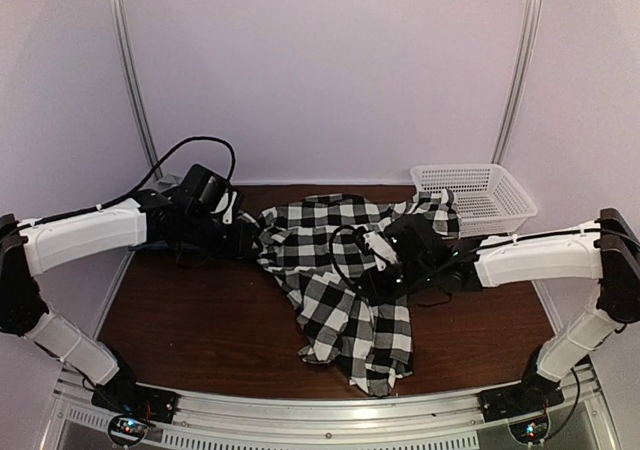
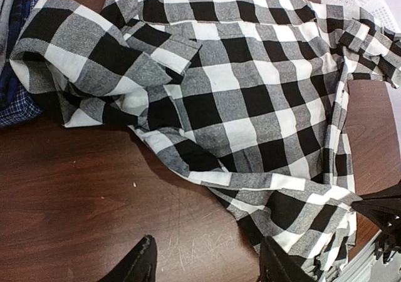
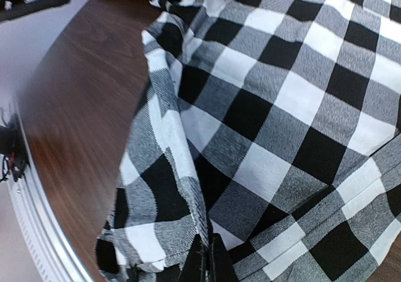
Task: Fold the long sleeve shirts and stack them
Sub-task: Smooth out the crumpled shirt at the center of the board.
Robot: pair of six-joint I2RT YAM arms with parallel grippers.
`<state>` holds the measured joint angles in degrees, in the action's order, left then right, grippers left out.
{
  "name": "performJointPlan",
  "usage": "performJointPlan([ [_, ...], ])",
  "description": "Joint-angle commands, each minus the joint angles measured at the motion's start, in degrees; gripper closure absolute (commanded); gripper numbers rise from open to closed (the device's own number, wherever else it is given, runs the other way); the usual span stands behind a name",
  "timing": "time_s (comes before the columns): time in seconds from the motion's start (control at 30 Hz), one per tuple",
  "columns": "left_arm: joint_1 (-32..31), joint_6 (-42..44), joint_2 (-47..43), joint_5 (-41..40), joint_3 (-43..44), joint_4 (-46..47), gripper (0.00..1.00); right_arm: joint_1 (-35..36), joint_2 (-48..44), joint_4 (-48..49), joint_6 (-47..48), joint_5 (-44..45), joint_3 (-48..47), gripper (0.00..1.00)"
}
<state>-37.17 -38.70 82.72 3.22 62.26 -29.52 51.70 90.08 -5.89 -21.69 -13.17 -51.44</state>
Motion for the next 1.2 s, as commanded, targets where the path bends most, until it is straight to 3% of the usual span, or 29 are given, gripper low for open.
performJointPlan([
  [0.0, 0.25, -0.19, -2.85, -0.89, 0.14, 2.76, 0.43, 1.22, -7.75, -2.34, -1.99, -1.10, -3.40, 1.00],
  [0.17, 0.32, -0.08, -4.57, -4.16, 1.93, -0.12, 0.43, 5.66, -11.11, -4.98, -2.67, -0.68, -7.50, 1.00],
  [0.4, 0.62, -0.07, -5.69, -8.56, 6.02, -5.26, 0.43, 12.71, -8.87, -5.68, -3.27, -0.52, -14.05, 1.00],
  [0.6, 4.60, -0.30, -8.23, -9.34, 4.45, -6.51, 0.42, 20.16, 2.82, 3.01, -7.18, -4.40, -16.35, 1.00],
  [0.73, 6.40, 0.65, -8.28, -7.96, 3.22, -6.30, 0.42, 24.23, 15.57, 7.08, -8.99, -7.62, -23.97, 1.00],
  [0.77, 6.40, 0.86, -7.93, -7.22, 2.89, -6.03, 0.42, 24.65, 17.51, 6.76, -9.26, -8.05, -25.63, 0.98],
  [0.87, 6.41, 1.55, -6.08, -4.01, 1.29, -4.15, 0.42, 25.00, 17.34, 5.53, -8.94, -6.80, -26.17, 0.71],
  [1.0, 6.41, 2.21, -2.53, 3.47, -1.45, 1.75, 0.44, 24.48, 10.65, -0.55, -7.20, 2.73, -22.80, 0.47],
  [1.17, 4.22, 1.80, 3.63, 9.77, -1.29, 10.13, 0.48, 21.80, 0.42, -4.26, -10.43, 11.14, -13.60, 0.31],
])
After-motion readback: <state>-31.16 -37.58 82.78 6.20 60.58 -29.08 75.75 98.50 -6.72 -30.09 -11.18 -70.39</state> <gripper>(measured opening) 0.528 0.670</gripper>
